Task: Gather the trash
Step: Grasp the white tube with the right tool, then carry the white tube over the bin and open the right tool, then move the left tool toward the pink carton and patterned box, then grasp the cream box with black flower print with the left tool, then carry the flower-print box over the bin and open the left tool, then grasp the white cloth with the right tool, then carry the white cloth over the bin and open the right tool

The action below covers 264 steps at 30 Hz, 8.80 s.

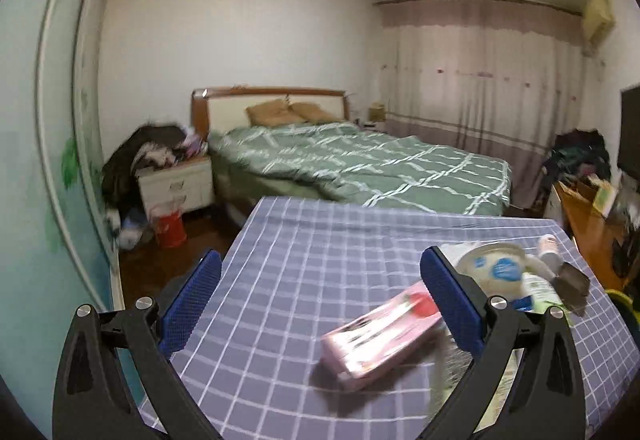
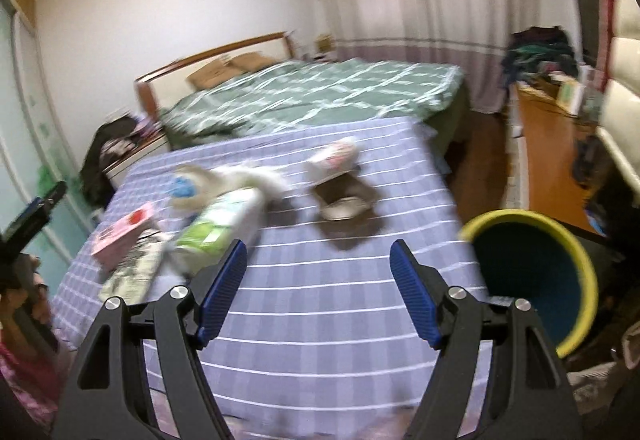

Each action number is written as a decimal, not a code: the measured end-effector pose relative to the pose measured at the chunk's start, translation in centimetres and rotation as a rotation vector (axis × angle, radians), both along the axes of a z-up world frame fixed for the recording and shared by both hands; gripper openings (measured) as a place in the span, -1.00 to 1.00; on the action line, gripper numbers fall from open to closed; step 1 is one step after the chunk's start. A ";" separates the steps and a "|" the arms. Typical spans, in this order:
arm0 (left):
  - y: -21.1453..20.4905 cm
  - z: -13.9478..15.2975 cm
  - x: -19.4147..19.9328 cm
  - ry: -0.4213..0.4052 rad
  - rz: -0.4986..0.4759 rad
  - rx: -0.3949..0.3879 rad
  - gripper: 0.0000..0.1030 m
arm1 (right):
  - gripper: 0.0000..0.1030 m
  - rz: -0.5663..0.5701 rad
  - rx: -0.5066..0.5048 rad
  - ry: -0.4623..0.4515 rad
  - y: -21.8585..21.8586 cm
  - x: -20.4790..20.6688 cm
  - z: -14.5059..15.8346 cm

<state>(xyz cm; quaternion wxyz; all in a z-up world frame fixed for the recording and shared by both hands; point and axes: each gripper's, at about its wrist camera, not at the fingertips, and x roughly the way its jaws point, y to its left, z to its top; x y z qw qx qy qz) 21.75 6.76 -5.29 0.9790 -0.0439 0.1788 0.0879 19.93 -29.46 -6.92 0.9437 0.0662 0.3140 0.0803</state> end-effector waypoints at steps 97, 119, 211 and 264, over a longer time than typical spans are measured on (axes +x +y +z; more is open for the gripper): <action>-3.9 -2.2 -0.5 0.080 -0.262 0.035 0.91 | 0.08 -0.427 0.007 0.017 -10.6 6.3 -1.5; -13.2 -8.7 6.2 0.582 -0.409 0.052 0.86 | 0.17 -0.346 -0.001 0.020 -9.5 5.9 -2.0; -7.9 0.1 0.6 0.044 -0.281 0.070 0.90 | 0.24 -0.238 0.037 -0.005 -10.4 -0.3 1.3; -7.5 -2.1 1.0 0.095 -0.319 0.031 0.90 | -0.89 0.122 0.179 -0.008 0.8 16.3 8.4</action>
